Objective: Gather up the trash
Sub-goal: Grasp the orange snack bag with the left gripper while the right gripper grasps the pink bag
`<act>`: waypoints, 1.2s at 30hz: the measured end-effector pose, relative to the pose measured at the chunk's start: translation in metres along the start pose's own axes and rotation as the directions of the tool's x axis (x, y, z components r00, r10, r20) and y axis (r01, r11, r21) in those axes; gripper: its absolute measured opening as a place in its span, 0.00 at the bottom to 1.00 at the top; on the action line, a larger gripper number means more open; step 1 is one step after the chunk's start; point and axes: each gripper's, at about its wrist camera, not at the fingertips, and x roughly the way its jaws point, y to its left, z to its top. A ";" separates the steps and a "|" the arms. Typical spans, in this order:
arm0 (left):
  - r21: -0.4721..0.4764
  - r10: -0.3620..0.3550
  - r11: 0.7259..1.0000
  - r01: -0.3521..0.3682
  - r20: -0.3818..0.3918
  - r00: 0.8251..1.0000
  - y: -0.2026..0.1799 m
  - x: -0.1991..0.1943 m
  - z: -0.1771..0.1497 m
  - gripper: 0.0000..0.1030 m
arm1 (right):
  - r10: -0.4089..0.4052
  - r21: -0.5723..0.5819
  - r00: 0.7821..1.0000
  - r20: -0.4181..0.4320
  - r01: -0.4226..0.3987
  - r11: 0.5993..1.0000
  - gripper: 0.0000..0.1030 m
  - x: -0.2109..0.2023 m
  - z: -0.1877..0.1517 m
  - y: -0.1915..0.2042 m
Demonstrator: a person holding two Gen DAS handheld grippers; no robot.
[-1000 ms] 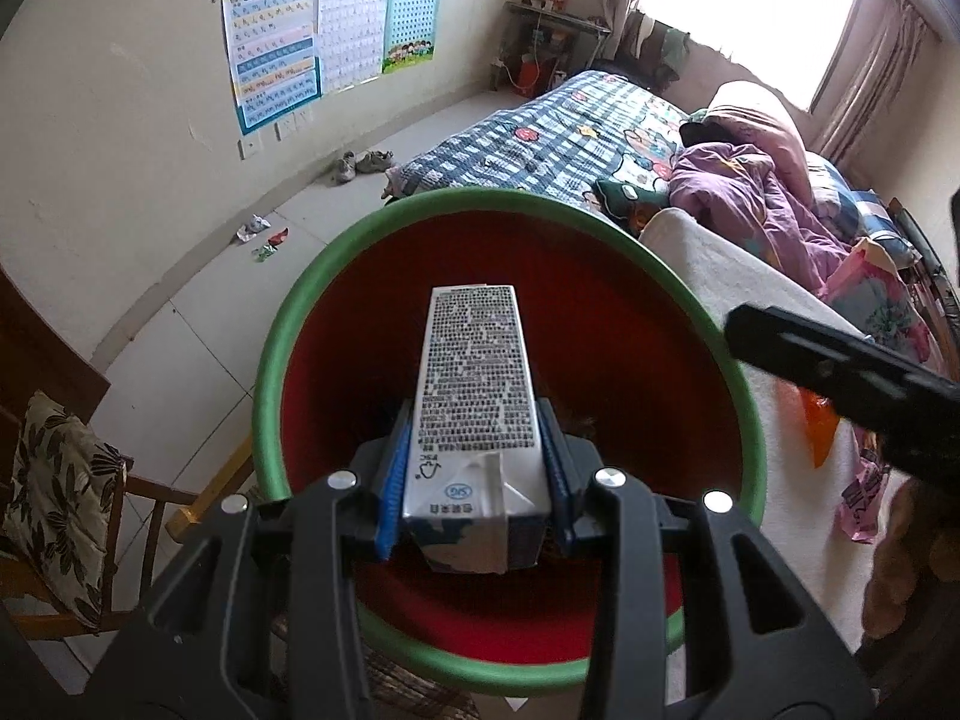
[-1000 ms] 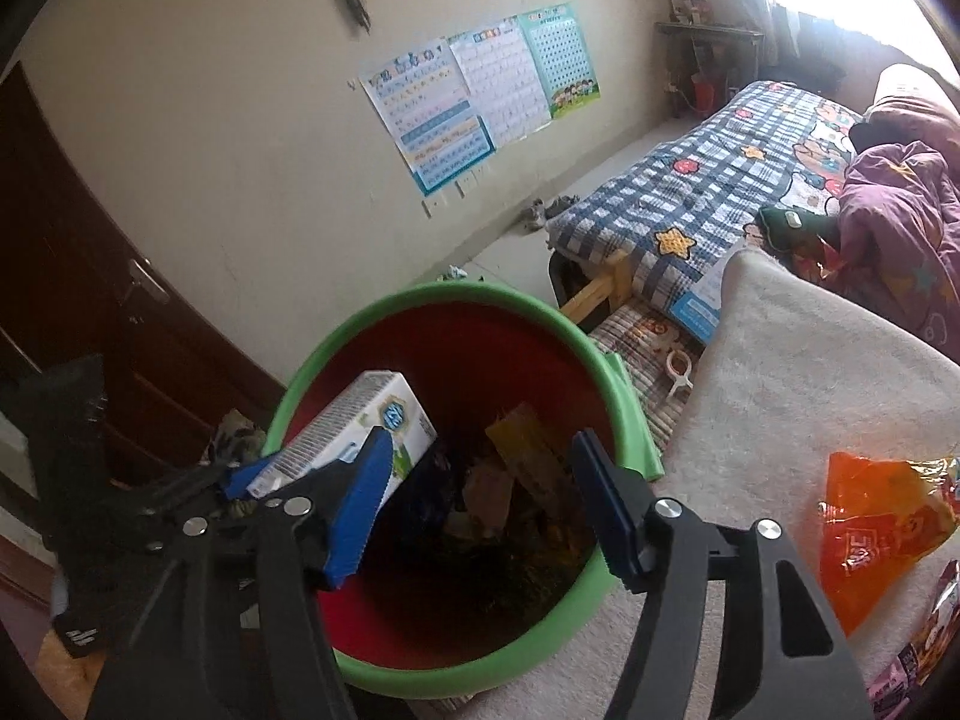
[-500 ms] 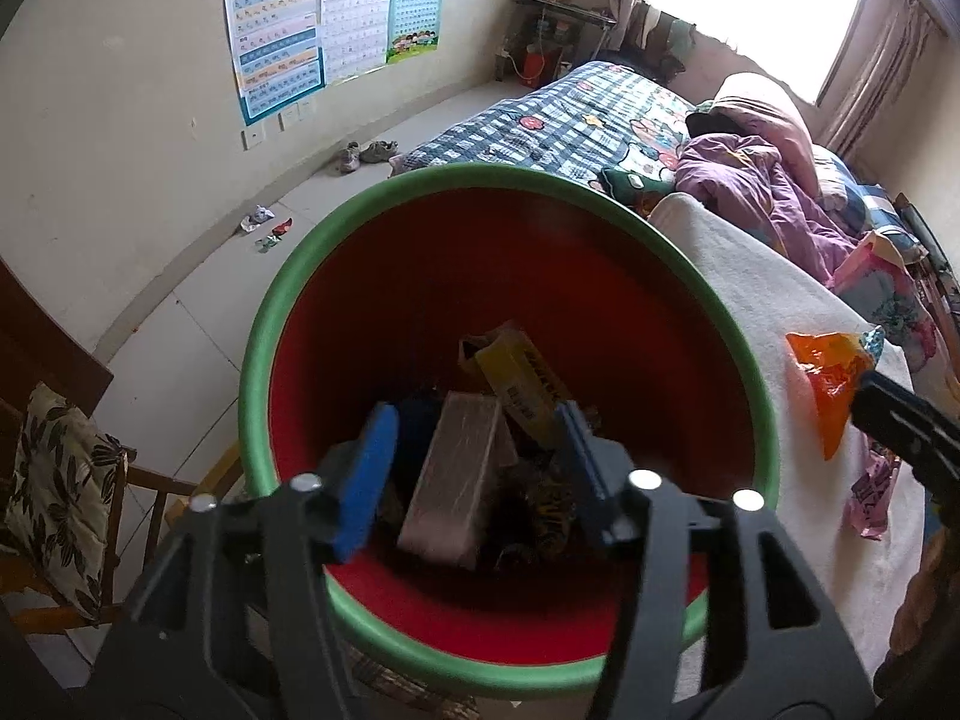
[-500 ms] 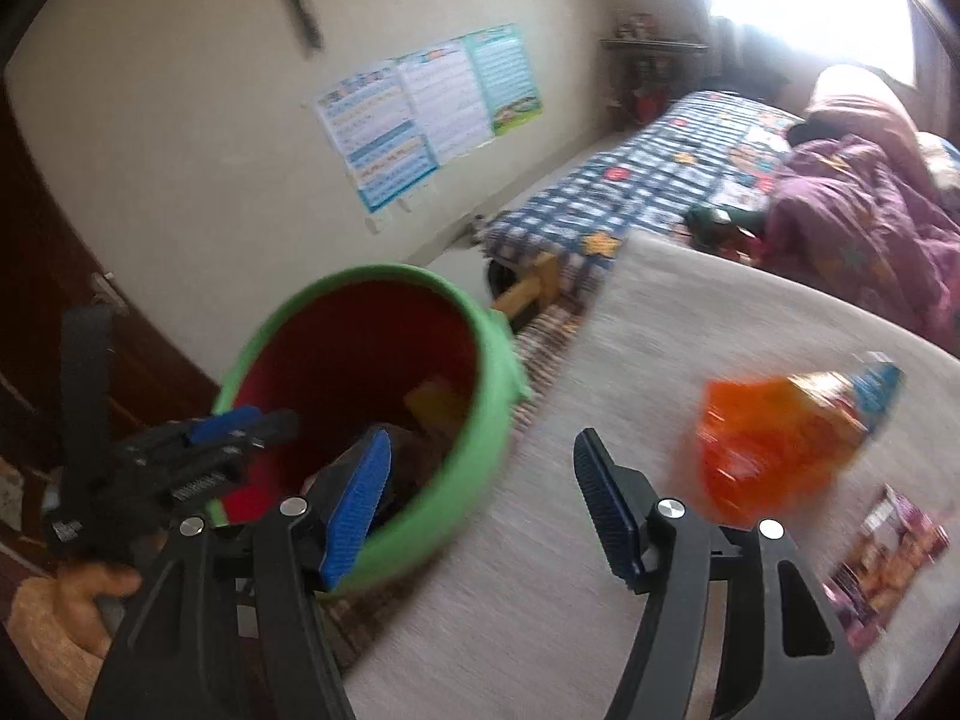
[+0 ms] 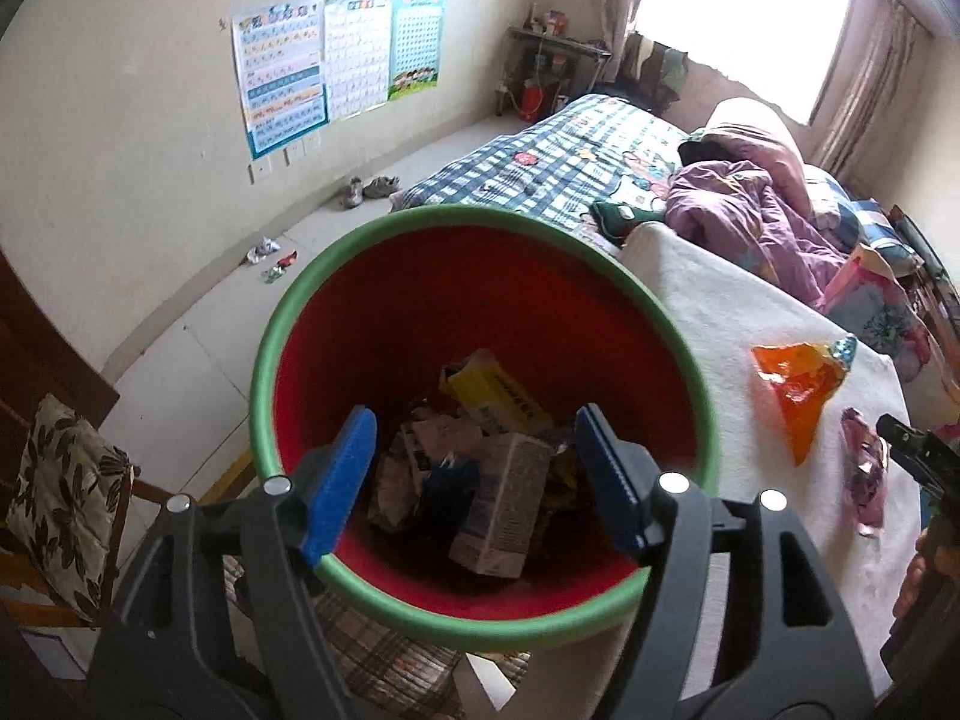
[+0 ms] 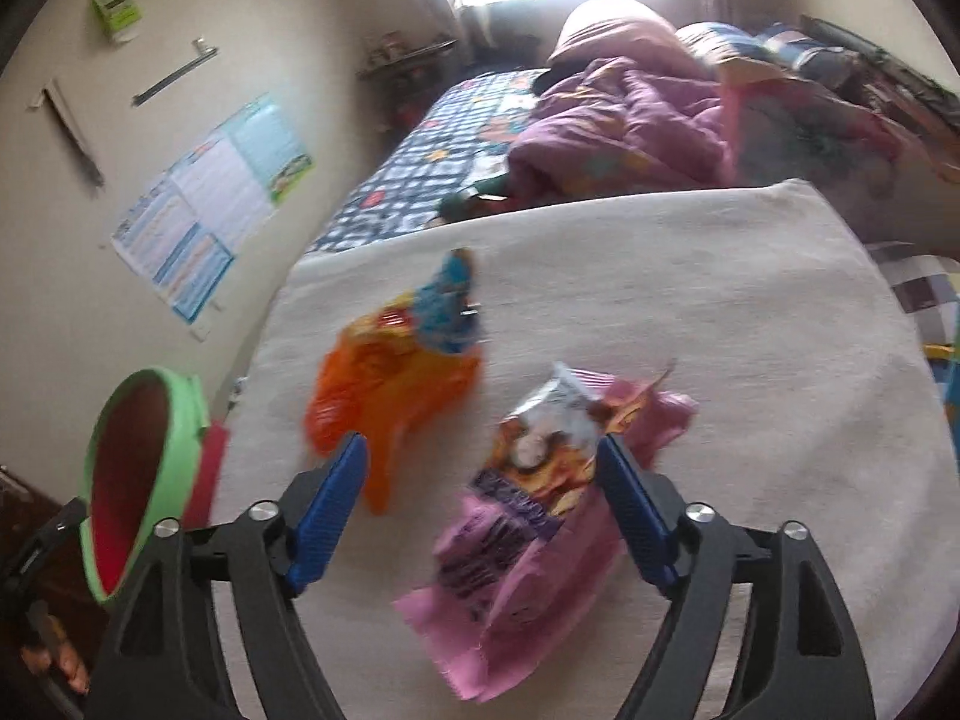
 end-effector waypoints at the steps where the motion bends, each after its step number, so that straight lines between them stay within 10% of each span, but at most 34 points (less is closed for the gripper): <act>1: 0.008 -0.003 1.000 0.003 0.004 1.000 -0.003 -0.002 -0.001 0.65 | 0.004 0.009 1.000 0.000 -0.004 1.000 0.76 -0.001 -0.001 -0.003; 22: 0.144 -0.104 0.984 0.105 -0.015 0.994 -0.068 -0.015 -0.016 0.67 | 0.038 0.058 0.993 -0.116 -0.031 0.998 0.64 0.033 -0.009 -0.019; 36: 0.469 -0.257 0.830 0.302 -0.160 0.953 -0.216 0.048 -0.011 0.81 | 0.123 0.031 0.991 -0.042 -0.122 0.992 0.56 -0.035 -0.016 -0.057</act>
